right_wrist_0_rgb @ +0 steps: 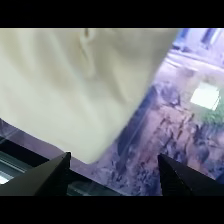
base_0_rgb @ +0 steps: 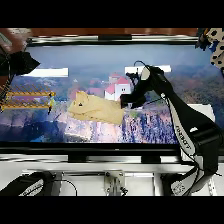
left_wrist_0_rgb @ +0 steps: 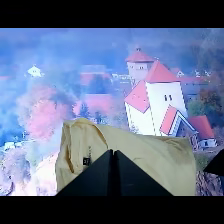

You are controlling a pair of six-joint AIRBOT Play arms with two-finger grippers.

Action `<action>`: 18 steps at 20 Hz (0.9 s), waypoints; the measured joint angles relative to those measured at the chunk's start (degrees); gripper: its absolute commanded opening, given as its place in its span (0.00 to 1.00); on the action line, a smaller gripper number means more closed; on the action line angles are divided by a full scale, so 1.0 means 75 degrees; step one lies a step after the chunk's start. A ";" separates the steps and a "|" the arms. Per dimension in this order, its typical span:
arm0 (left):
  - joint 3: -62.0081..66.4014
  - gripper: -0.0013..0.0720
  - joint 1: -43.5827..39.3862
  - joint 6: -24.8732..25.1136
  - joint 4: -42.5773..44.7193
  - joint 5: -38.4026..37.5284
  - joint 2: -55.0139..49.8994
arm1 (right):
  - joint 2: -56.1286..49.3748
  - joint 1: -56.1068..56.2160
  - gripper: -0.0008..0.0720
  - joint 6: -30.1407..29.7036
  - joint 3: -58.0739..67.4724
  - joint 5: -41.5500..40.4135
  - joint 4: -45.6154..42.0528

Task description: Fold the shirts.

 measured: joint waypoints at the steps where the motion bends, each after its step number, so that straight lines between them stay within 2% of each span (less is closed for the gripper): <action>1: -0.0003 0.06 0.0000 0.0003 0.0003 -0.0003 0.0000 | 0.0047 -0.0178 0.93 -0.0026 -0.0268 0.0015 0.0125; 10: -0.0245 0.06 0.0000 0.0026 0.0006 -0.0009 0.0000 | -0.0012 -0.0154 0.92 -0.0525 -0.1830 -0.1862 0.2124; 11: -0.0259 0.06 0.0000 0.0026 0.0003 -0.0003 0.0000 | -0.0082 -0.0082 0.68 -0.0530 -0.1874 -0.1970 0.2215; 12: -0.0271 0.06 0.0000 0.0032 0.0006 -0.0003 0.0000 | -0.0143 0.0006 0.23 -0.0542 -0.1903 -0.2092 0.2305; 13: -0.0277 0.06 0.0000 0.0055 0.0006 -0.0009 0.0000 | -0.0184 0.0082 0.11 -0.0574 -0.1926 -0.2177 0.2407; 15: -0.0286 0.06 0.0000 0.0090 0.0003 0.0000 0.0000 | -0.0169 0.0172 0.10 -0.0793 -0.1947 -0.2174 0.2739; 18: -0.0291 0.06 0.0000 0.0146 0.0003 0.0006 0.0000 | 0.0379 -0.0009 0.10 -0.1550 -0.1757 -0.2226 0.3372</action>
